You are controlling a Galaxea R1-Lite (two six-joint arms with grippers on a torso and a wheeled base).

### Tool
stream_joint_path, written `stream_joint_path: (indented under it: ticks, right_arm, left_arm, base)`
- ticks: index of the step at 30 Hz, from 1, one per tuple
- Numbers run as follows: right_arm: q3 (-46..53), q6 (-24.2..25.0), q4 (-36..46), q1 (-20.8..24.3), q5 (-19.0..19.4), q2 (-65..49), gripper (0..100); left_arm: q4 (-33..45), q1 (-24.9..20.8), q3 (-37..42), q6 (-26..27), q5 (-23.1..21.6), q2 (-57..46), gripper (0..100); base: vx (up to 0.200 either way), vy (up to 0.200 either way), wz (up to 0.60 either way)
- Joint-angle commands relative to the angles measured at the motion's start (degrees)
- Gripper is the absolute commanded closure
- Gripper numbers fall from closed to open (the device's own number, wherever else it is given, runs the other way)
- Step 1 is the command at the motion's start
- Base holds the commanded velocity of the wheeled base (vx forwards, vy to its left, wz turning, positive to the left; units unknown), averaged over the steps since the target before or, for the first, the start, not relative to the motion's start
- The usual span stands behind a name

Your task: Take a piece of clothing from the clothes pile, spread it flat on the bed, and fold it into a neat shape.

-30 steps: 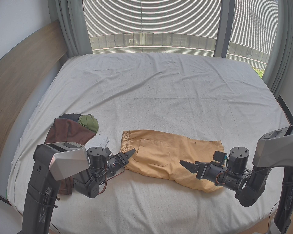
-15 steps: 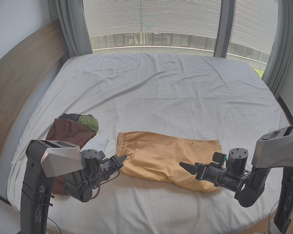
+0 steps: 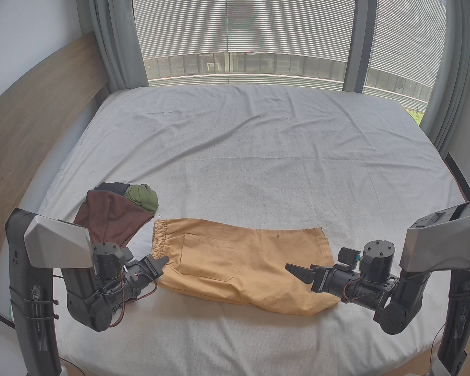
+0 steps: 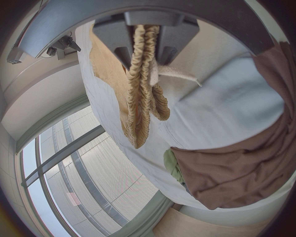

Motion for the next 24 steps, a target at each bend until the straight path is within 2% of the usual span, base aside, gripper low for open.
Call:
stream_joint_path:
  ticks: [1,15,24]
  right_arm:
    - [0.0,0.01,-0.01,0.11,0.02,0.65,0]
    - [-0.09,0.01,-0.01,0.2,0.02,0.74,0]
    - [-0.44,0.19,-0.1,-0.24,-0.07,-0.05,0]
  left_arm:
    - [0.01,1.57,2.72,1.08,-0.01,-2.75,100]
    - [-0.16,3.85,5.88,1.78,-0.98,-4.07,100]
    - [-0.16,1.13,5.0,1.43,-1.07,-6.62,100]
  base:
    - [0.0,0.0,0.0]
    - [0.0,0.0,0.0]
    - [0.0,0.0,0.0]
